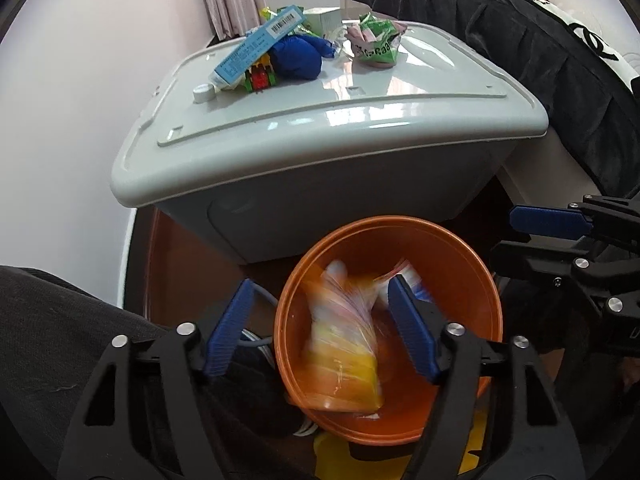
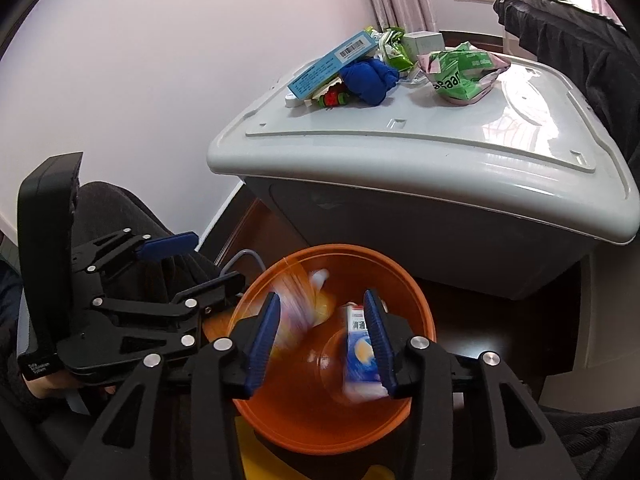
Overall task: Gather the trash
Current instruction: 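Open both tools to drop the pouch and box into the orange bucket, then grasp the green-pink snack bag with the right tool while the left tool grasps the yellow-green medicine box, then carry the green bag and yellow-green box over the orange bucket with both tools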
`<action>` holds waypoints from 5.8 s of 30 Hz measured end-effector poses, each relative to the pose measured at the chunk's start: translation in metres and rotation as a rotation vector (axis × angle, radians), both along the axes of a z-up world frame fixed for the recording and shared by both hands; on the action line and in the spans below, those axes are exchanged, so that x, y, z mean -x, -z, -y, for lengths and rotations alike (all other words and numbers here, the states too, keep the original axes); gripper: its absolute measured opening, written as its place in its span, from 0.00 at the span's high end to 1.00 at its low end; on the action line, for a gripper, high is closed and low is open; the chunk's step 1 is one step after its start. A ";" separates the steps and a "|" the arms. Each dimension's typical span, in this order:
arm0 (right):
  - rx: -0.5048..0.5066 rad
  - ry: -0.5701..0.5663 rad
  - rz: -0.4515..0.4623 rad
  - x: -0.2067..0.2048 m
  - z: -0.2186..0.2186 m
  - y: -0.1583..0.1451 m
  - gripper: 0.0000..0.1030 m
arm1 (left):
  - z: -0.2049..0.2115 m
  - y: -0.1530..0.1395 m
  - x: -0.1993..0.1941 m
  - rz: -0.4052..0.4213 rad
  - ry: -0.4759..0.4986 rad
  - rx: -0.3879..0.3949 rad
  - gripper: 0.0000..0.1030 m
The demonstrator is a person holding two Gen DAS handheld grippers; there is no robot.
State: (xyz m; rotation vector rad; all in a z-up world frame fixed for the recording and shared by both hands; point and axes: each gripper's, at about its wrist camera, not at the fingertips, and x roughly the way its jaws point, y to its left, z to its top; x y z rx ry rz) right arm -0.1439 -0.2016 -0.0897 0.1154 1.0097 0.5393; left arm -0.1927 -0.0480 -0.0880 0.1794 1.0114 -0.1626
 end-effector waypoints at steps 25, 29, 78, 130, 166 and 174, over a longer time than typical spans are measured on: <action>0.021 0.137 0.133 -0.038 0.012 -0.032 0.21 | -0.009 -0.032 -0.055 0.094 0.005 0.097 0.10; -0.023 0.278 0.176 -0.096 0.027 -0.047 0.21 | -0.015 -0.064 -0.106 0.198 0.008 0.078 0.10; 0.021 0.443 0.137 -0.228 0.043 -0.041 0.85 | -0.061 -0.018 -0.334 -0.039 0.523 0.235 0.10; -0.038 0.370 0.224 -0.217 0.040 -0.057 0.84 | -0.077 -0.009 -0.347 -0.019 0.507 0.317 0.18; -0.105 0.093 0.114 0.017 0.032 -0.057 0.84 | -0.018 -0.042 -0.053 0.039 0.198 0.208 0.20; -0.139 0.078 0.047 0.030 0.027 -0.028 0.84 | -0.011 -0.011 -0.022 -0.017 0.071 0.206 0.20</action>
